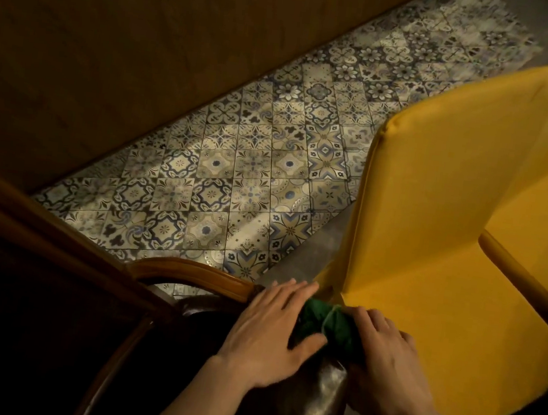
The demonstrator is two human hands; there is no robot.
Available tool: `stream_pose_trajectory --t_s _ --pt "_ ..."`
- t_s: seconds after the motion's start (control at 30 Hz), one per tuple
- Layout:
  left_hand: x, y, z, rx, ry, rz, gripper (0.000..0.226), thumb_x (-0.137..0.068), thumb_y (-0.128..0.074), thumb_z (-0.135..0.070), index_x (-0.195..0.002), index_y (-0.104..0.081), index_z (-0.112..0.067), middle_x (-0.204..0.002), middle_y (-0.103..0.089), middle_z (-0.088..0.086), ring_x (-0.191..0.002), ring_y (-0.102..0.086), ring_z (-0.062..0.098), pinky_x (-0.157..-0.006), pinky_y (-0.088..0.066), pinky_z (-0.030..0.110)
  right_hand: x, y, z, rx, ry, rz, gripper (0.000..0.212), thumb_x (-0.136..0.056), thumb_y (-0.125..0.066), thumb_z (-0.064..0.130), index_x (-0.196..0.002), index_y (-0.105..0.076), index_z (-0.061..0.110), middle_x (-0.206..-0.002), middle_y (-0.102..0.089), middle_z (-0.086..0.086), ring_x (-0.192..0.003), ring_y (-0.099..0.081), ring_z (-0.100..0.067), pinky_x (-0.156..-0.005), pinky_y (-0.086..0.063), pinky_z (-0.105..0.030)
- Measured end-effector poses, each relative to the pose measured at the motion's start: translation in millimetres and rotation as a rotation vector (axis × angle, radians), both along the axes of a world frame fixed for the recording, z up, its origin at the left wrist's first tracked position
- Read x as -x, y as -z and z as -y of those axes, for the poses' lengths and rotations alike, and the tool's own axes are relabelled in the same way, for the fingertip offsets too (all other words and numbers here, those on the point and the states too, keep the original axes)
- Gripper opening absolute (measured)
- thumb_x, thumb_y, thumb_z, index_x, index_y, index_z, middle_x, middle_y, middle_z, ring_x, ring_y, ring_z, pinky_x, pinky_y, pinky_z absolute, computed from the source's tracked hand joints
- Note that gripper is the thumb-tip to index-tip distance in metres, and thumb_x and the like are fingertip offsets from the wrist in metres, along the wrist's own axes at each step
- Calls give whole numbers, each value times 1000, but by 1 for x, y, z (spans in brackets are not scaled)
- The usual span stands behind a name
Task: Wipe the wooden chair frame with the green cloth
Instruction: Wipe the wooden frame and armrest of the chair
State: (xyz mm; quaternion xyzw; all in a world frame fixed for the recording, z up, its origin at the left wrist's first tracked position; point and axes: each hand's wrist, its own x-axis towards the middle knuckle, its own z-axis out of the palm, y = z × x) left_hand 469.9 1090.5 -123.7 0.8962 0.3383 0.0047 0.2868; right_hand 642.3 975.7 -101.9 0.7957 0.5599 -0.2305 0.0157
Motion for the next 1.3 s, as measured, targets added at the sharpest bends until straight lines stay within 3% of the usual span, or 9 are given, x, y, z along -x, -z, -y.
stream_pose_trajectory --t_s 0.17,0.23,0.37,0.5,0.63,0.9,1.17,1.3 --pt "-12 -18 22 32 34 -92 104 -76 -66 -68 -154 0 -47 -157 -30 -10 -142 -31 17 -118 -26 41 -8 -36 -11 -99 50 -172 50 -76 -69 17 -122 -54 30 -112 -57 3 -101 -62 -28 -75 -50 -41" --pt "-17 -30 30 -37 -22 -68 89 -82 -69 -53 -151 -13 -47 -146 -44 -11 -134 -42 17 -112 -33 39 -11 -53 -9 -172 54 -281 44 -73 -65 13 -114 -58 27 -108 -60 3 -98 -62 -28 -76 -51 -44" --pt "-16 -69 31 -133 -128 10 54 -86 -69 -26 -127 -40 -44 -122 -57 -17 -117 -54 13 -99 -43 35 -18 -88 -3 -269 6 -400 44 -65 -59 13 -106 -58 30 -102 -63 9 -94 -60 -19 -76 -49 -37" --pt "-6 -128 18 -190 -144 8 52 -84 -73 -24 -123 -45 -44 -119 -58 -20 -114 -54 9 -97 -42 32 -22 -128 -7 -337 -71 -381 45 -66 -64 11 -102 -52 35 -92 -55 21 -85 -57 -11 -65 -39 -19" --pt "9 -194 8 -265 -179 15 54 -83 -75 -25 -125 -47 -45 -122 -58 -22 -116 -53 8 -98 -41 33 -15 -182 -21 -445 -164 -286 40 -75 -67 14 -106 -53 35 -100 -63 15 -86 -62 -15 -66 -50 -35" --pt "51 -333 6 -427 -280 67 49 -85 -75 -29 -125 -50 -45 -122 -59 -21 -116 -54 10 -94 -42 35 13 -315 -43 -672 -343 -163 30 -84 -70 20 -106 -56 33 -102 -65 8 -84 -62 -18 -63 -51 -37" --pt "121 -464 37 -673 -337 110 43 -84 -72 -32 -118 -50 -46 -110 -59 -19 -109 -57 13 -87 -42 37 79 -453 -23 -845 -485 -89 36 -79 -76 25 -110 -57 29 -105 -66 2 -88 -64 -26 -67 -55 -47" --pt "173 -519 73 -794 -393 179 43 -83 -72 -28 -118 -54 -44 -108 -60 -17 -107 -58 14 -81 -38 34 130 -511 7 -945 -526 -71 39 -76 -78 24 -109 -59 31 -105 -67 7 -88 -66 -22 -68 -56 -46"
